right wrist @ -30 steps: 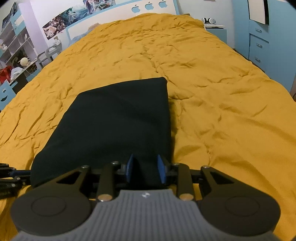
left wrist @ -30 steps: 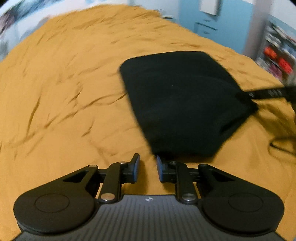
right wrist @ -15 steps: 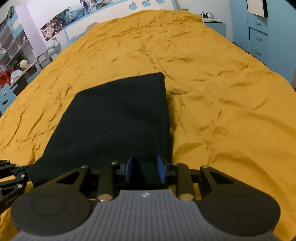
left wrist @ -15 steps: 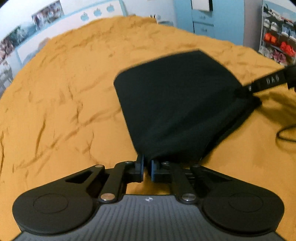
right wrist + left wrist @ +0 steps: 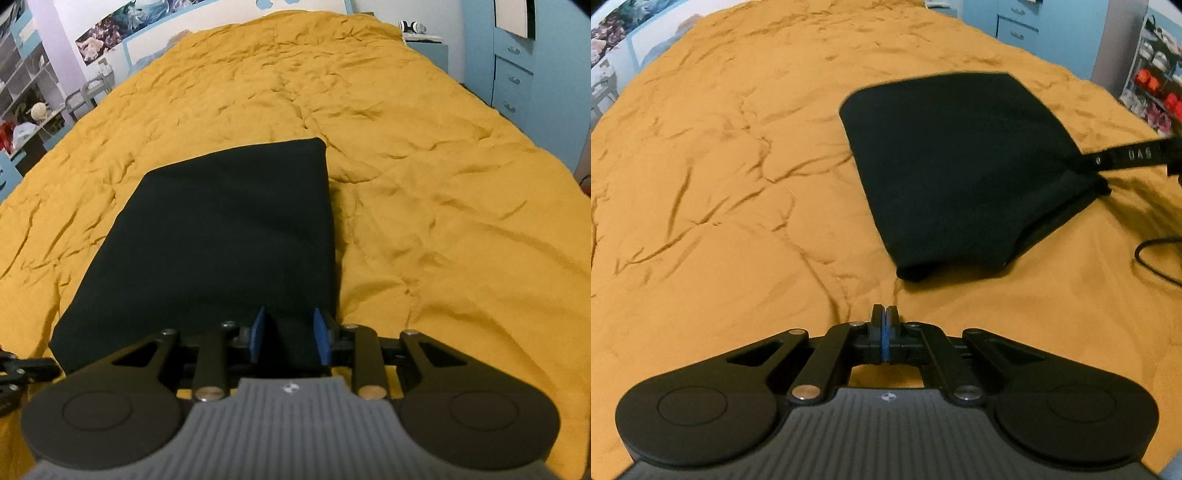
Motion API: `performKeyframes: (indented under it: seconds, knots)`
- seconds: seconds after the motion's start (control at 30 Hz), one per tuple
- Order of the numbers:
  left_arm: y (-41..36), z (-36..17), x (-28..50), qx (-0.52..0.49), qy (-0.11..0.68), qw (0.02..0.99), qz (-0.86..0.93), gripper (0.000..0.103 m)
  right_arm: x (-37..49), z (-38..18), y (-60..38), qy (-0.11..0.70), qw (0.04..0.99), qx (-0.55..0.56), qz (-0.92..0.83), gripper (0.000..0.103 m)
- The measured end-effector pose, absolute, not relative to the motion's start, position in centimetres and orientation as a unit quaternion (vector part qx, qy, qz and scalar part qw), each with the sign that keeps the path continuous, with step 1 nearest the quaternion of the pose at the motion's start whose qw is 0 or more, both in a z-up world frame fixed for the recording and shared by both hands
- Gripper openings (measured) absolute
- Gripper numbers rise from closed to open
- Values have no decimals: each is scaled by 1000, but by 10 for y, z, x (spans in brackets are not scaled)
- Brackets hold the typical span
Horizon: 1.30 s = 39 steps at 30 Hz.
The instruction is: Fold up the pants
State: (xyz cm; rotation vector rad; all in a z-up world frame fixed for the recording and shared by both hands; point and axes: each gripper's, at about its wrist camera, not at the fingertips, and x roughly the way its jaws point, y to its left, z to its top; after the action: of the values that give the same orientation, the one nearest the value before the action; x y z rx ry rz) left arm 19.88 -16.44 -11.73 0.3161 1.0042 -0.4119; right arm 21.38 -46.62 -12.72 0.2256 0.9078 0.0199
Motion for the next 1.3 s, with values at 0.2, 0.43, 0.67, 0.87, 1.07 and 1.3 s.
performKeyframes:
  seconds: [0.2,0.43,0.67,0.87,1.07,1.3]
  knots:
    - [-162,-90,198,173,443,860,-184,10,195,-107,-469,422,900,109,12,44]
    - [-171,-67,214,178,411,874,-187,30,188,-89,-483,399,908,127,13,57]
    - [-179,-55,251,159,391,886,-191,46,201,-91,-500,389,906,165,4,71]
    - [-181,-68,286,113,410,883,-197,53,219,-106,-513,382,897,220,11,71]
    - [-177,-90,314,64,434,876,-200,58,236,-125,-526,382,886,262,9,71]
    - [-147,-127,345,-80,482,845,-216,59,251,-154,-542,386,860,333,21,67]
